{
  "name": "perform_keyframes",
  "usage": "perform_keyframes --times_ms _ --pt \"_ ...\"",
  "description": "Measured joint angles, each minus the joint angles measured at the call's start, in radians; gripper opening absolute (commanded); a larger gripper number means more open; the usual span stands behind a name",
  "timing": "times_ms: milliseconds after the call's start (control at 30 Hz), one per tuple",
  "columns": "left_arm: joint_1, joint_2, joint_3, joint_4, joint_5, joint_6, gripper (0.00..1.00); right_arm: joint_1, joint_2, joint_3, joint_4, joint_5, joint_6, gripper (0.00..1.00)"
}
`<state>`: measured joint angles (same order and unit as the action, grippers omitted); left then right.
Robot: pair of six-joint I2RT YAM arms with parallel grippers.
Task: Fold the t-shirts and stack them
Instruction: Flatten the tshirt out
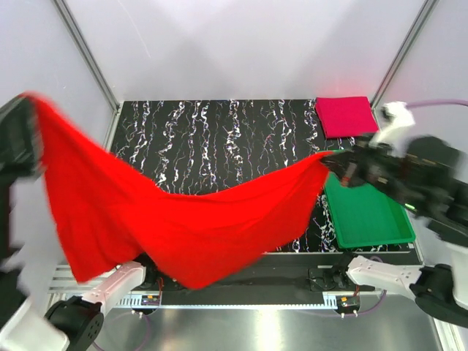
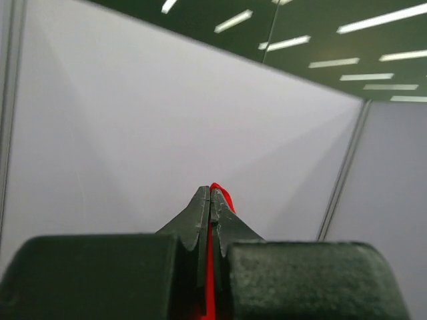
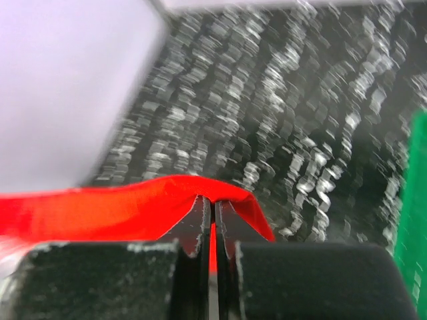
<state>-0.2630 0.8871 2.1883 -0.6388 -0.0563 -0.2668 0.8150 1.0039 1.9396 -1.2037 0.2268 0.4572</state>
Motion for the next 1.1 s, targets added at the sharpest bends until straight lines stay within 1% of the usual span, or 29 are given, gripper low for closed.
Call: perform_keyframes --times_ms 100,167,300,400,433,567,667,733,800,900,1000,1100 --pt "0.000 0.072 -0.142 0.065 -0.008 0.016 0.00 -0.013 0.108 -0.053 -0.012 0.064 0.022 0.00" --pt "0.000 0.161 -0.227 0.100 -0.013 0.032 0.00 -0.075 0.212 -0.064 -0.013 0.071 0.026 0.00" --pt "0.019 0.433 -0.309 0.180 -0.014 0.066 0.00 -0.293 0.462 -0.092 0.043 0.043 0.030 0.00" --pt "0.060 0.646 -0.365 0.257 -0.007 0.080 0.00 -0.406 0.628 -0.101 0.094 0.031 0.024 0.00" --pt "0.077 0.717 -0.377 0.277 -0.006 0.084 0.00 -0.427 0.668 -0.100 0.109 0.027 0.019 0.00" --pt "0.143 1.014 -0.343 0.345 0.009 0.085 0.00 -0.516 0.903 -0.029 0.161 0.008 -0.016 0.00" --pt "0.177 1.229 -0.203 0.365 0.039 0.077 0.00 -0.567 1.117 0.112 0.184 -0.018 -0.036 0.00" --pt "0.193 1.333 -0.120 0.376 0.057 0.063 0.00 -0.602 1.247 0.216 0.200 -0.044 -0.045 0.00" --pt "0.201 1.394 -0.068 0.402 0.072 0.048 0.00 -0.641 1.366 0.333 0.183 -0.070 -0.048 0.00" --pt "0.202 1.410 -0.052 0.441 0.089 0.032 0.00 -0.691 1.488 0.476 0.175 -0.124 -0.059 0.00" --pt "0.201 1.408 -0.044 0.498 0.107 0.020 0.00 -0.733 1.542 0.552 0.161 -0.167 -0.067 0.00" --pt "0.197 1.402 -0.051 0.538 0.120 0.003 0.00 -0.750 1.549 0.578 0.158 -0.177 -0.070 0.00"
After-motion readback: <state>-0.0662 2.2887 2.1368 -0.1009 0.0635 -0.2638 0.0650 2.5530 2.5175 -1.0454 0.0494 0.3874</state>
